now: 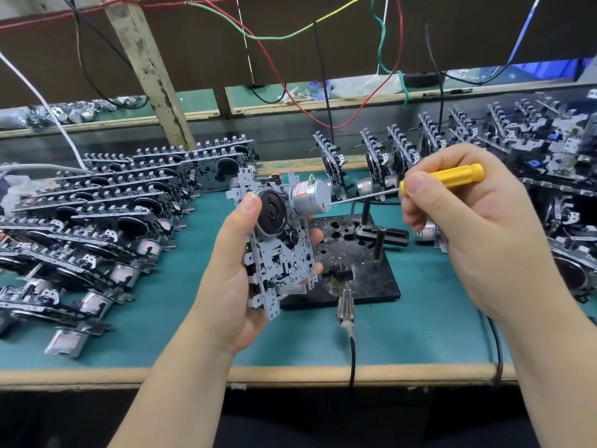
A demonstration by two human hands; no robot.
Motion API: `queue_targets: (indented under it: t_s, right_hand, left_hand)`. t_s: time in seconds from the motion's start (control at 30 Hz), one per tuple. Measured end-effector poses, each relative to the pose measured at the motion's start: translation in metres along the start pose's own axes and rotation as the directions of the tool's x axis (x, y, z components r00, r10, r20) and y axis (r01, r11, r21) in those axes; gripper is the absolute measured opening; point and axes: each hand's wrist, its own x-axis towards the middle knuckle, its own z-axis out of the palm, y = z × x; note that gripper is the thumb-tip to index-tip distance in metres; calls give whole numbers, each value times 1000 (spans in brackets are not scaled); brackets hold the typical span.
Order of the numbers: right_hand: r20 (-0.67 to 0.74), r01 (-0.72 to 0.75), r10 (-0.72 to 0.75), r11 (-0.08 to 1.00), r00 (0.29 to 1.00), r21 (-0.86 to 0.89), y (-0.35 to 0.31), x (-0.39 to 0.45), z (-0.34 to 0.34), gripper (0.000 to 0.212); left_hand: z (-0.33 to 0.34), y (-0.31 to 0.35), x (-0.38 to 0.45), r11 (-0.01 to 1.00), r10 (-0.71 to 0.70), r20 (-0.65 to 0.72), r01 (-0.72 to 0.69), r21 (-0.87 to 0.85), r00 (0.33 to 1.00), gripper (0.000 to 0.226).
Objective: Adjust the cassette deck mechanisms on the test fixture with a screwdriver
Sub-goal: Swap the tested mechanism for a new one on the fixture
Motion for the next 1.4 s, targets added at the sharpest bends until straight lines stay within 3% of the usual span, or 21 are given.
queue_targets:
  t_s: [0.4,0.53,0.6,0.73,0.8,0.9,0.97,1.03,1.13,1.4]
  right_hand:
    - [18,5,-5,1000,1000,10,2,0,-1,4]
    - [-26,2,-1,998,1000,69,4,-3,-2,4]
    - [-81,1,12,988,997,153,4,-4,-3,3]
    - [-336,5,134,924,932,382,3,4,-26,16]
    - [-401,10,139,937,905,349,4,7,-37,19]
    - [-412,7,129,949,902,314,8,3,-37,17]
    - [-411,0,134,951,902,311,12,0,-32,13]
    - [-414,-19,147,954,898,299,15,-4,-30,11]
    - [-401,-56,176,955,899,293,20,-9,-30,11]
    - [-246,-102,155,971,957,215,27,-8,-22,13]
  left_hand:
    - [-2,3,1,999,-53,-52,53,7,997,59]
    - [2,5,4,998,-30,-45,33,56,999,52]
    - [7,7,8,996,25,-16,-23,91,1000,53]
    - [10,19,29,965,104,-13,-98,244,994,58]
    - [7,25,45,837,147,4,-127,533,989,63]
    - [11,27,70,367,86,192,-210,906,978,92]
    - [15,20,86,48,-50,282,-280,959,958,104]
    - [18,12,98,-155,-156,289,-313,937,944,109]
    - [15,0,104,-217,-245,251,-306,927,936,111]
    - [10,-9,109,-264,-227,271,-327,907,935,107]
